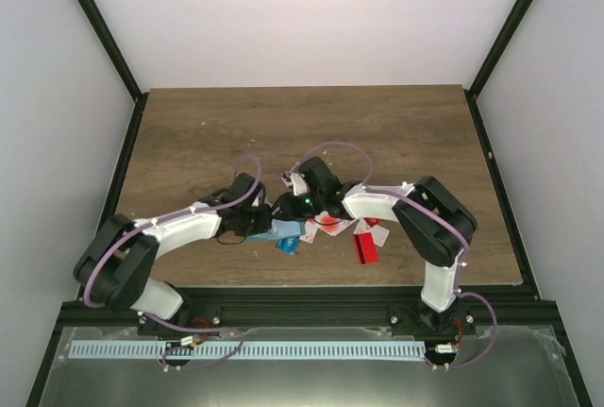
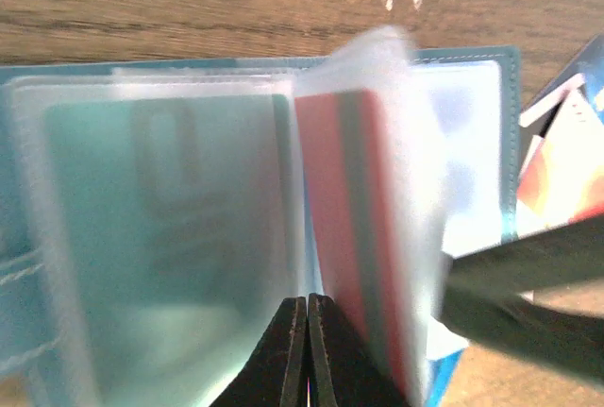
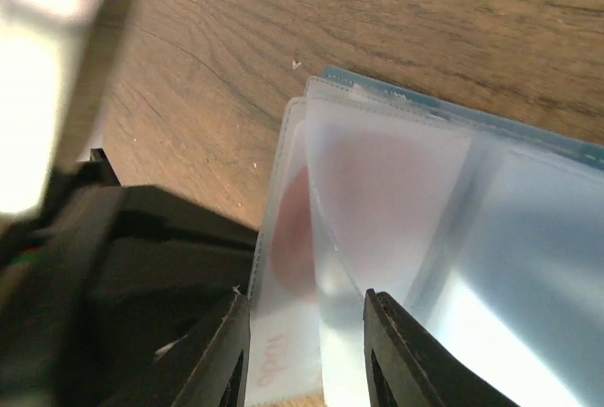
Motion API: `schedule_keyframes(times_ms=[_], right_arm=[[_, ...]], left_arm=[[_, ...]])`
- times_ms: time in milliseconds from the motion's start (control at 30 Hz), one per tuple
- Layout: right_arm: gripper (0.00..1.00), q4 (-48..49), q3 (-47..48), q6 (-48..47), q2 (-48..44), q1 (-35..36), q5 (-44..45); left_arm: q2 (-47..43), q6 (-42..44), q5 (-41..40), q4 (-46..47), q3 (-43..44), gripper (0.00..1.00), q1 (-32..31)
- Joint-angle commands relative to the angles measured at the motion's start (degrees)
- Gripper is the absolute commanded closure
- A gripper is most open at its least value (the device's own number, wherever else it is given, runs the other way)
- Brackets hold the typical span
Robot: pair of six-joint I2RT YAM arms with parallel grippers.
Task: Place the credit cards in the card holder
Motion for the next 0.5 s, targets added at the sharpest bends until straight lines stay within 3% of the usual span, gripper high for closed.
schedule_keyframes(times_ms=[0, 467], right_arm=[[0.64, -0.21, 4.63, -0.35, 2.83, 2.0, -0.62], [0.64, -0.3, 14.49, 1.19, 12.56, 6.14, -3.39]], left_arm=[[-8.09, -2.34, -1.68, -4.52, -0.51, 0.96, -0.15], [-27.06, -5.96, -8.7, -14.48, -5.94, 0.92, 0.42]])
